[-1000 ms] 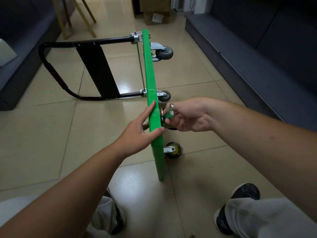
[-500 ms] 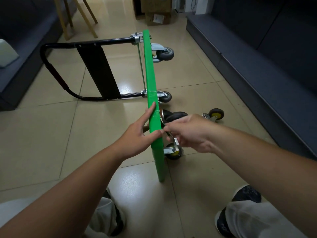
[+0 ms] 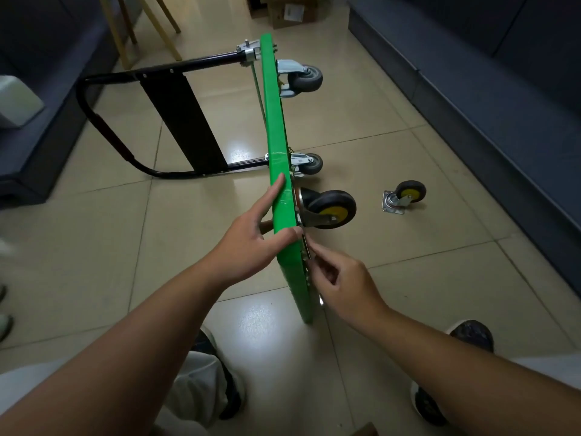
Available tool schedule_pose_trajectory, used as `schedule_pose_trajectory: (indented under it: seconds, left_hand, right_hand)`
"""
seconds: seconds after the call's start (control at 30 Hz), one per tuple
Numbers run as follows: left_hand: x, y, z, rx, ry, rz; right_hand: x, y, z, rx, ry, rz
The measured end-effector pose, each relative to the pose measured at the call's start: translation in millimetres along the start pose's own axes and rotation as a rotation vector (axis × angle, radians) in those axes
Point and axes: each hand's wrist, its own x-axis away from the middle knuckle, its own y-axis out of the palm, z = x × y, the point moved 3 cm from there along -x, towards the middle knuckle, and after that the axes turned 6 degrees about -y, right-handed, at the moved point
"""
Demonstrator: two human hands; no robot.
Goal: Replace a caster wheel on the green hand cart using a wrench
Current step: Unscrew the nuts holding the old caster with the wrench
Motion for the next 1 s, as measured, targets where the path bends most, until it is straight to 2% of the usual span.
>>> schedule_pose_trajectory:
  seconds: [0.07,0.13,0.2,0.27,0.33,0.47,0.73,1.0]
  left_hand:
    - [-1,1,2,0.000,0.015,0.003]
    - [-1,2,3,0.004,0.019,0.006]
    - [-1,1,1,0.014,0.014,0.007]
    - [0,0,0,0.008,0.013,0.005]
    - [1,-1,0,-0.009,0.021,0.008]
    - [1,-1,1,-0.009,0.028,0.012]
    - [1,-1,1,-0.030,0.051,0.025]
    - [2,-1,-1,0.002,0.031,0.022]
  right_hand:
    - [13,-12,-11,-0.055,0.112,-0.004]
    - [26,-24,-22,-0.251,0.304,-0.010]
    - [27,-36,-36,-0.511,0.531,0.058]
    - [15,-51,-49,-0.673,0.657,0.151]
    - [-4,-64,-59,-0.703,0.636,0.187]
    - [-27,-62,-68,-0.607,0.615,0.110]
    - [-47,-38,-68,-0.792,0.684,-0.061]
    - [-24,-27,-48,-0.692,0.421,-0.148]
